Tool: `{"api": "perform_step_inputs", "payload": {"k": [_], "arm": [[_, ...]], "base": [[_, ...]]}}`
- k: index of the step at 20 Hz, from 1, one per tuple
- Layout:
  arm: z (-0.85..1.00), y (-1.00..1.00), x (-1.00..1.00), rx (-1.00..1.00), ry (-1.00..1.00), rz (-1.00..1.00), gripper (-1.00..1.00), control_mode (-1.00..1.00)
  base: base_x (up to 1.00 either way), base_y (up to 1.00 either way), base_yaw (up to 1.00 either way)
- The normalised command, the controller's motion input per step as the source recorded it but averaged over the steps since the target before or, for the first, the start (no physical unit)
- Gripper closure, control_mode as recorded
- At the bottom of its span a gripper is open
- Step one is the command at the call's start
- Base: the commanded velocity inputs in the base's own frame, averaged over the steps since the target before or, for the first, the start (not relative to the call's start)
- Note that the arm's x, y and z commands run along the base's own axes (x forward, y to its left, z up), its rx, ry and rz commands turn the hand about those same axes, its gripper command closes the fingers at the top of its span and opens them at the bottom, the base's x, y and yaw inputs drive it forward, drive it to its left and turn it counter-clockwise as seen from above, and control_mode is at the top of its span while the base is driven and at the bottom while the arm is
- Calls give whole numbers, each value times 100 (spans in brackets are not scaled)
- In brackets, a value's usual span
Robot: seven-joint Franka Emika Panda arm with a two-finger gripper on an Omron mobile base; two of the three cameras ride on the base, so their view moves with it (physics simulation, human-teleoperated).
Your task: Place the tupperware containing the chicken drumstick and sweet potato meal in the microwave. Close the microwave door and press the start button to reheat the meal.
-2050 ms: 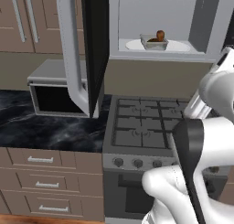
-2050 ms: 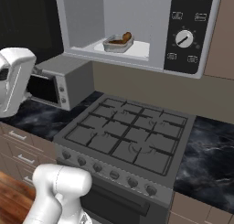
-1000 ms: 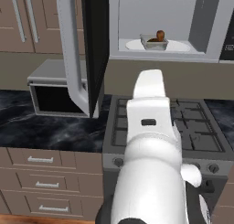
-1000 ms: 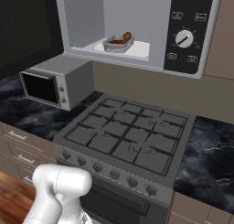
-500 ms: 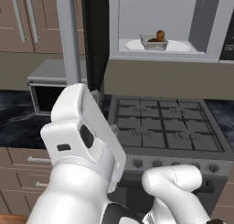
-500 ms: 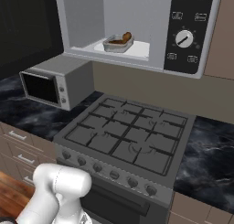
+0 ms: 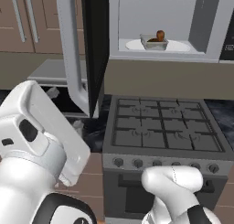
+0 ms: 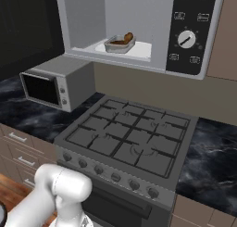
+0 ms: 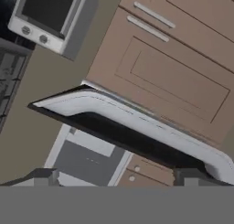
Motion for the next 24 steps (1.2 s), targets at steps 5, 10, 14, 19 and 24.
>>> {"api": "perform_step_inputs", "payload": {"k": [5,10,14,19,24], "arm": [[-1,9,63,0,0,-6,-100,-100],[-13,11,84,0,3,-8,-100,-100],[-11,26,89,0,2,-10,-100,-100],[-6,28,94,0,2,-12,-100,-100],[0,4,57,0,0,-22,-100,-100]], "base": [[0,0,0],[0,0,0],[0,0,0],[0,0,0],[0,0,0]]}}
